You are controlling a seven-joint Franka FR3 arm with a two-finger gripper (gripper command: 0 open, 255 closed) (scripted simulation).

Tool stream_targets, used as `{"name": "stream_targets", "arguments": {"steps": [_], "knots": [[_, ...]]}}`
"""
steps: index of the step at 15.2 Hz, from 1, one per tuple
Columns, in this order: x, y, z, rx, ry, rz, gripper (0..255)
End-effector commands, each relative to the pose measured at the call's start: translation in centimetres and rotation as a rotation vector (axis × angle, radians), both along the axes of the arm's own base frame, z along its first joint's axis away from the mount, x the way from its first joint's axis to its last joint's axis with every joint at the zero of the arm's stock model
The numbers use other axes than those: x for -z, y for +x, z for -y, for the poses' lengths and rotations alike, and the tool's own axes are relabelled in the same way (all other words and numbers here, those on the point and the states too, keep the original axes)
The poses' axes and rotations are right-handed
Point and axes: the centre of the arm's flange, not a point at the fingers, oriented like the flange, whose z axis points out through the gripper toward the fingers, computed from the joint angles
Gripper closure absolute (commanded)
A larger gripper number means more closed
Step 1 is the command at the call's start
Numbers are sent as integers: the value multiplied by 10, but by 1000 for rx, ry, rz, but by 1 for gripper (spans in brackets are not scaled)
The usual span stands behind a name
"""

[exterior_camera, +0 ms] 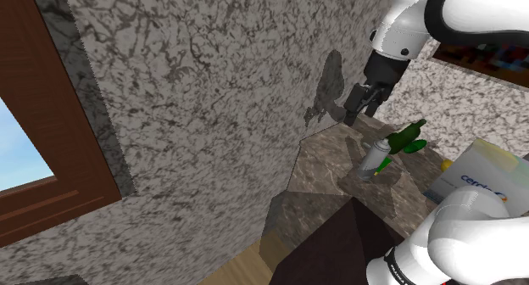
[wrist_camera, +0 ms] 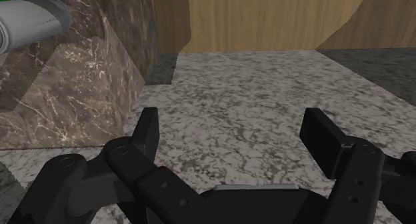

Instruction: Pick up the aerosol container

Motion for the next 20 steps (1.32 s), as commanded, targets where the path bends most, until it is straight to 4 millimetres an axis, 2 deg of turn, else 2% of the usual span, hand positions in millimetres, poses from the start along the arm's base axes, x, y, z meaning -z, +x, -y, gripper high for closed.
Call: {"name": "stream_targets", "arguments": {"steps": [1, 10, 20], "knots": [[0, 0, 0, 0, 0, 0, 0], [56, -10, 101, 158, -20, 84, 0], [117, -34, 211, 333, -42, 176, 0]]}}
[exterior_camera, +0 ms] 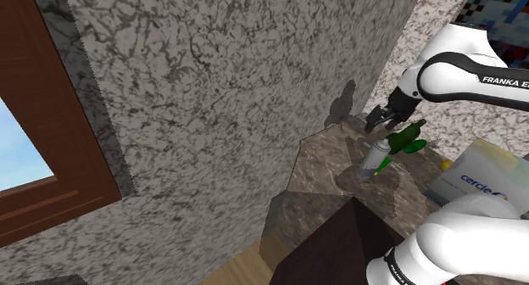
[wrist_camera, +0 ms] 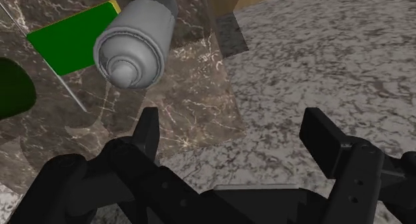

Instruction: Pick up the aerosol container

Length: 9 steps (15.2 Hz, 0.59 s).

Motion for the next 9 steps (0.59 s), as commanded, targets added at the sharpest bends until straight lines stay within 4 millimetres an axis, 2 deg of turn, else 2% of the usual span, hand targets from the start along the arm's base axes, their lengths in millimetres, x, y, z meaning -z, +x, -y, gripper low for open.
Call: {"name": "stream_targets", "arguments": {"steps": [1, 6, 9], "knots": [[15, -8, 24, 35, -6, 20, 0], [44, -25, 75, 119, -17, 64, 0], [60, -25, 75, 119, -17, 64, 0]]}}
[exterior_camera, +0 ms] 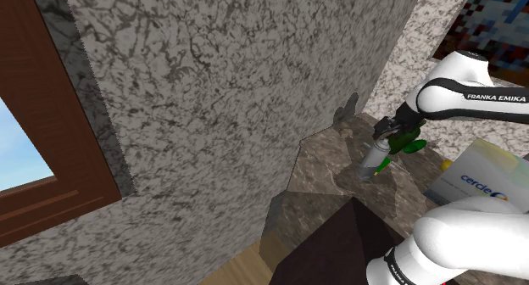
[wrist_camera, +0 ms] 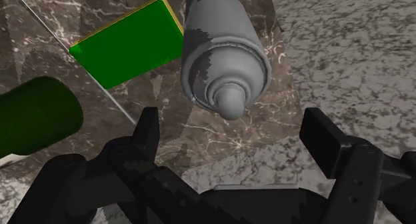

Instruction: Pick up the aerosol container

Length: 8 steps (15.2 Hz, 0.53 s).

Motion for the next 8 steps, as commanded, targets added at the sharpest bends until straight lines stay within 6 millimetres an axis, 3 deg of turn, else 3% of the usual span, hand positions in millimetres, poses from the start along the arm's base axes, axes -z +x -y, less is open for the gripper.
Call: {"name": "stream_targets", "arguments": {"steps": [1, 6, 7, 8], "knots": [[10, 0, 1, 2, -1, 2, 0], [29, 0, 1, 2, -1, 2, 0], [29, 0, 1, 2, -1, 2, 255], [30, 0, 1, 2, -1, 2, 255]]}}
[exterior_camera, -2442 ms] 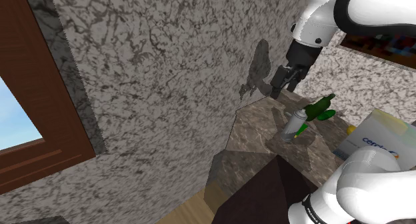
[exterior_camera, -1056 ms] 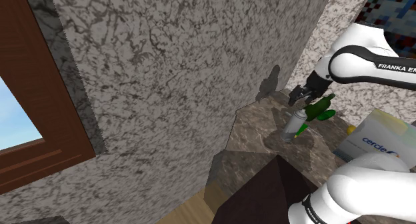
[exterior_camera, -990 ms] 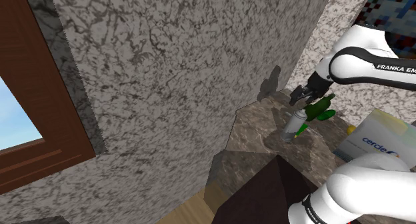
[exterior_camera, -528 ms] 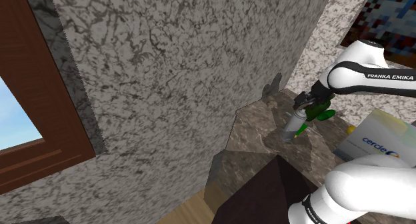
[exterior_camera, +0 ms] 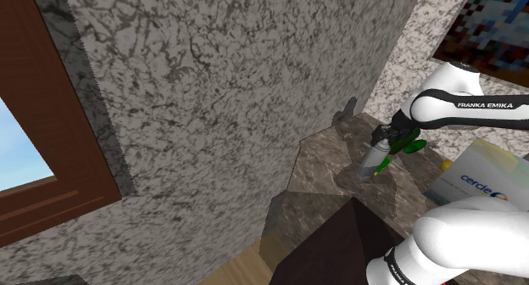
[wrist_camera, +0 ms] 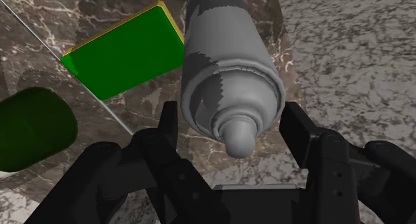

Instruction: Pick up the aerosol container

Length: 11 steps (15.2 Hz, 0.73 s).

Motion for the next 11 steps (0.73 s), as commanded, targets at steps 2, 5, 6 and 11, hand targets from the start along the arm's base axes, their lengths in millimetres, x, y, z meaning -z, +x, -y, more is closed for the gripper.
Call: {"name": "stream_targets", "arguments": {"steps": [2, 5, 6, 11], "knots": [[2, 0, 0, 0, 2, -2, 255], [3, -2, 0, 0, 2, -3, 255], [3, -2, 0, 0, 2, -3, 255], [-15, 0, 0, 0, 2, -3, 255]]}}
